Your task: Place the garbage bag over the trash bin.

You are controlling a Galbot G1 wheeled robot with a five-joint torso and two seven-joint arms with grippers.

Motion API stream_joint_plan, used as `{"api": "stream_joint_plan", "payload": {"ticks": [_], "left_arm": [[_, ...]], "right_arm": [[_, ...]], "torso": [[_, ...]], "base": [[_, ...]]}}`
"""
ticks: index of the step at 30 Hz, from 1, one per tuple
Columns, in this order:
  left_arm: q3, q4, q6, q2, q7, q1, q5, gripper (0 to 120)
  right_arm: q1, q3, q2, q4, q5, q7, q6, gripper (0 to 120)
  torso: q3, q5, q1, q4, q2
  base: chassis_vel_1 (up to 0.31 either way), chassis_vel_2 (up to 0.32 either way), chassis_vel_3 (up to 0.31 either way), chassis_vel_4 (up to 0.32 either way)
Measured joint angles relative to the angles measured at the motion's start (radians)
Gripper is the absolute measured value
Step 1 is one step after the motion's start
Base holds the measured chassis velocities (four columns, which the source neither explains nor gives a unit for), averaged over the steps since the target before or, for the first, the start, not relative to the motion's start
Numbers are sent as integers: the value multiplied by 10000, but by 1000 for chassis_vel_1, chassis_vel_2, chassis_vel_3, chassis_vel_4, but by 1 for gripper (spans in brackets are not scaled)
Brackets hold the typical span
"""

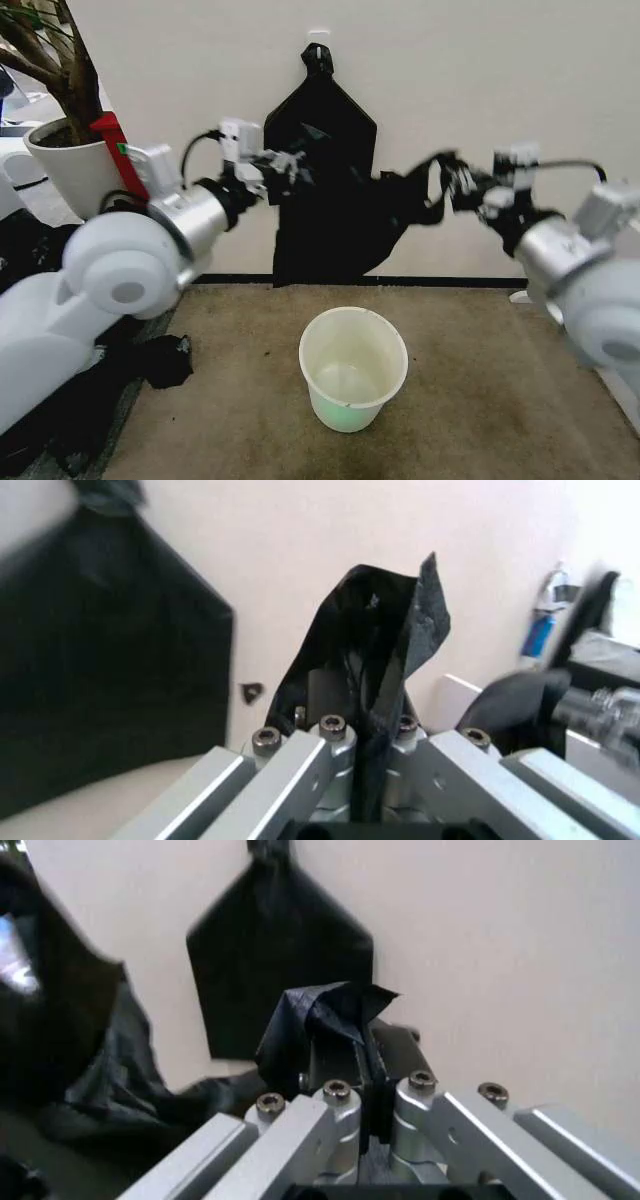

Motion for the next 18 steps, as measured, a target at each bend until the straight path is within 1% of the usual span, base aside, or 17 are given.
{"api": "stream_joint_plan", "payload": {"ticks": [4,7,10,11,12,14,16,18], "left_arm": [[261,-41,-4,-146,-41,2,130,0],[523,-86,-6,-202,-55,251,283,0],[613,70,-106,-173,-53,902,586,0],[612,105,-130,-175,-53,1113,670,0],[612,105,-130,-175,-53,1113,670,0],[595,189,-173,-176,-53,1543,900,0],[501,305,-246,-113,12,2080,1246,0],[409,364,-284,-66,45,2431,1403,0]], "right_arm": [[-487,198,81,178,-125,-23,3,0],[-849,237,220,259,-368,-28,20,0],[-1199,344,305,257,-644,-73,57,0],[-1385,429,313,264,-680,-91,59,0],[-1385,429,313,264,-680,-91,59,0],[-1829,528,377,275,-794,-144,61,0],[-2380,508,596,271,-1075,-240,70,0],[-2651,366,793,239,-1298,-247,102,0]], "torso": [[0,0,0,1,0],[0,0,0,9,0],[1,-2,0,10,-1],[1,-8,0,9,0],[1,-8,0,9,0],[1,-6,0,9,0],[1,-5,0,6,0],[1,-3,0,6,0]], "base": [[0,0,0,0],[0,0,0,0],[0,0,0,0],[0,0,0,0],[0,0,0,0],[0,0,0,0],[0,0,0,0],[0,0,0,0]]}}
